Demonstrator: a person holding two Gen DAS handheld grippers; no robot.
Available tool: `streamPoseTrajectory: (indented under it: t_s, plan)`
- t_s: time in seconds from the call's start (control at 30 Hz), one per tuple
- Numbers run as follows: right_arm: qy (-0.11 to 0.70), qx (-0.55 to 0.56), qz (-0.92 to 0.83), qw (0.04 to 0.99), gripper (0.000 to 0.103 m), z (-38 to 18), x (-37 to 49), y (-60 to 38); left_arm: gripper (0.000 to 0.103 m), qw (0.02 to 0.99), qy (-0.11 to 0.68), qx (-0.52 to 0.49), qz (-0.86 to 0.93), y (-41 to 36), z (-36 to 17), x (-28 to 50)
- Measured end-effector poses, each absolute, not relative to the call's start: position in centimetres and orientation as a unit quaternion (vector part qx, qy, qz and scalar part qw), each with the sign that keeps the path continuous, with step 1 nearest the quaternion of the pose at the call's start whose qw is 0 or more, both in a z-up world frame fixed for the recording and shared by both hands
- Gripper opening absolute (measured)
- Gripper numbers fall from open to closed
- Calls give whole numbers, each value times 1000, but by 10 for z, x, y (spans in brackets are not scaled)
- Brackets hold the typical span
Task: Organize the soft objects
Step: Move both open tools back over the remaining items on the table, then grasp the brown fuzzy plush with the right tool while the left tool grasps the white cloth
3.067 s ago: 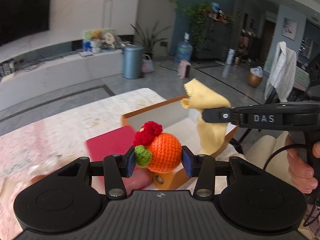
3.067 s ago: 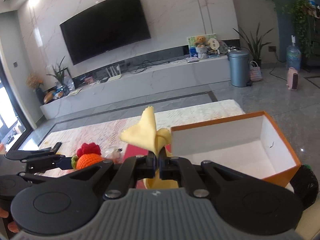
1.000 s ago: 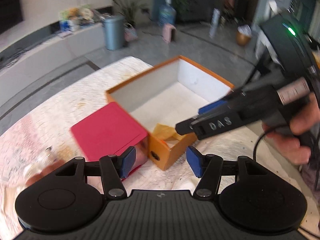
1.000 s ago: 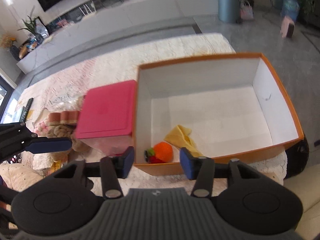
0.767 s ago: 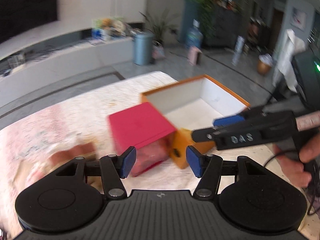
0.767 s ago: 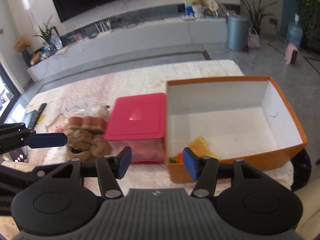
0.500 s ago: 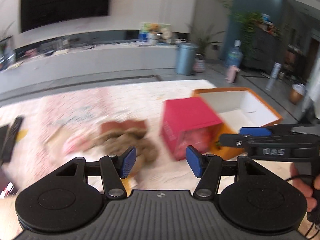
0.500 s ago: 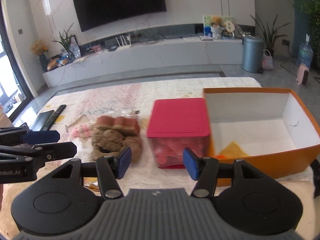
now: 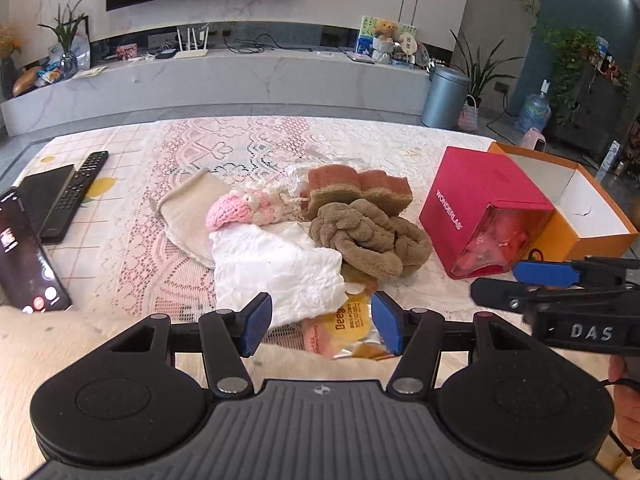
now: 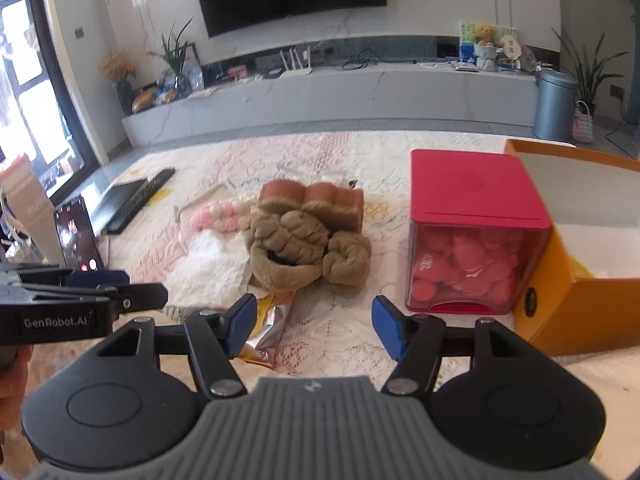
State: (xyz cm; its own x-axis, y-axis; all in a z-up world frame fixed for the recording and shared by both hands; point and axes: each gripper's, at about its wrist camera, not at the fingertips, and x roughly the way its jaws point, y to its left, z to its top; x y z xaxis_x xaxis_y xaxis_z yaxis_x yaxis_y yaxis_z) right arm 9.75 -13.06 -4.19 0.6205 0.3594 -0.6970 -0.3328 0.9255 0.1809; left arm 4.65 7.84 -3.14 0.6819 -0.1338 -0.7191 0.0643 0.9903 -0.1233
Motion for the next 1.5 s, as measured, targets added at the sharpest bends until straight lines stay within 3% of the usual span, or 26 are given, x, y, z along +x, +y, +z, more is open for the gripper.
streamPoseTrajectory:
  t_s: [0.07, 0.3, 0.53, 0.67, 0.93, 1.0, 1.1, 1.13, 1.17, 1.2, 1.37, 1.5]
  plan:
    - [395, 8, 195, 898, 71, -47, 107, -124, 70, 915, 399, -33, -57, 81, -40, 55]
    - [410, -14, 202, 889, 71, -62, 146, -103, 74, 900, 426, 56, -74, 78, -65, 94]
    - [414, -32, 220, 883, 71, -74, 190, -79, 78, 880, 456, 68, -113, 79, -85, 131]
    - [417, -44, 226, 879, 81, -84, 208, -70, 78, 873, 468, 65, -121, 79, -97, 145]
    - [427, -30, 244, 870, 86, -103, 220, -63, 82, 863, 489, 21, -126, 89, -108, 154]
    - [430, -26, 243, 869, 84, -106, 221, -64, 82, 862, 490, 13, -126, 91, -109, 154]
    - [429, -25, 245, 869, 68, -107, 222, -65, 83, 862, 491, 4, -122, 94, -110, 155]
    - [429, -26, 246, 869, 61, -105, 221, -64, 83, 863, 491, 2, -121, 94, -110, 155]
    - [428, -27, 249, 868, 41, -104, 219, -63, 83, 863, 490, 1, -120, 94, -109, 154]
    - [432, -18, 258, 864, 36, -101, 218, -64, 83, 863, 490, 2, -118, 94, -109, 154]
    - [435, -6, 249, 865, 24, -95, 211, -70, 83, 867, 485, 14, -114, 90, -108, 153]
    - [425, -3, 231, 875, 22, -81, 199, -84, 77, 869, 483, 3, -105, 92, -109, 157]
